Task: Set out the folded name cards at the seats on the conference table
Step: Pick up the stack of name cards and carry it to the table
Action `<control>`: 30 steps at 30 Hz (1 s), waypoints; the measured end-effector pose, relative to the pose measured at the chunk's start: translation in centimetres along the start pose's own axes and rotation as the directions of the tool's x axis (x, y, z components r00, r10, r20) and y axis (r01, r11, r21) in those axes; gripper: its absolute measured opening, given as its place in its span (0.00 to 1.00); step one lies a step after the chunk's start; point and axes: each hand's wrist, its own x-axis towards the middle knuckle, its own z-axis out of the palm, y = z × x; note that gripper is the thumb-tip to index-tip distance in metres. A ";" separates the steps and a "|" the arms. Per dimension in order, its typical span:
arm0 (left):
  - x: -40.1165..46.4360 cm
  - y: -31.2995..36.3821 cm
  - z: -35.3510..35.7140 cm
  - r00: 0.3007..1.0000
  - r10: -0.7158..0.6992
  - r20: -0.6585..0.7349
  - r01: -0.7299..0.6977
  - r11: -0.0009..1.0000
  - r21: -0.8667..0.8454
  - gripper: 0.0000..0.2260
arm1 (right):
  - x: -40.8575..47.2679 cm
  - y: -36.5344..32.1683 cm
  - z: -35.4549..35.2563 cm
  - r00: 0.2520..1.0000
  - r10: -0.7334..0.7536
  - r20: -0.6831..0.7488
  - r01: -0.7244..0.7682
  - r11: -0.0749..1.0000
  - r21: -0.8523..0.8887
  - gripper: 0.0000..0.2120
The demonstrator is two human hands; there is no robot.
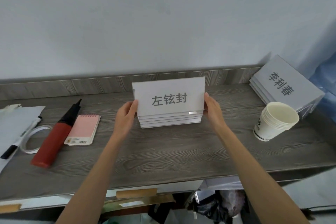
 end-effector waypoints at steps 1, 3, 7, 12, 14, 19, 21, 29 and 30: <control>-0.1 -0.1 0.1 1.000 0.018 -0.012 -0.017 1.000 0.019 0.09 | -0.1 0.1 0.2 1.000 0.001 -0.011 0.000 1.000 0.020 0.20; -0.7 -0.1 0.4 0.997 0.070 -0.042 -0.066 0.995 0.076 0.10 | -0.4 0.3 0.6 0.999 0.001 -0.032 0.001 0.998 0.068 0.16; -2.6 0.3 1.0 0.985 0.112 -0.130 -0.104 0.993 0.064 0.09 | -1.6 1.1 1.0 0.996 0.003 -0.086 0.011 0.987 0.161 0.19; -5.3 1.1 0.2 0.963 0.130 -0.237 -0.126 0.992 0.031 0.09 | -3.4 0.9 1.7 0.998 -0.025 -0.056 0.037 0.972 0.230 0.12; -6.7 1.7 -0.7 0.952 0.124 -0.279 -0.120 0.992 0.032 0.09 | -4.0 0.6 2.1 1.000 -0.023 0.017 0.018 0.975 0.222 0.15; -12.2 2.5 -3.3 0.872 0.082 -0.483 -0.044 0.995 0.090 0.10 | -5.7 -0.2 4.1 0.964 -0.021 0.265 -0.036 0.977 0.209 0.17; -15.5 2.4 -4.0 0.809 0.056 -0.585 0.011 0.994 0.111 0.11 | -7.0 -0.4 5.2 0.919 -0.033 0.393 -0.043 0.982 0.184 0.18; -33.7 2.7 -1.7 0.206 -0.069 -0.976 0.233 0.972 -0.020 0.11 | -15.3 1.3 10.1 0.442 0.082 0.893 -0.094 0.995 -0.045 0.20; -36.2 3.0 -1.0 0.118 -0.074 -0.990 0.254 0.966 -0.042 0.11 | -17.2 1.8 10.7 0.369 0.095 0.924 -0.079 0.994 -0.070 0.21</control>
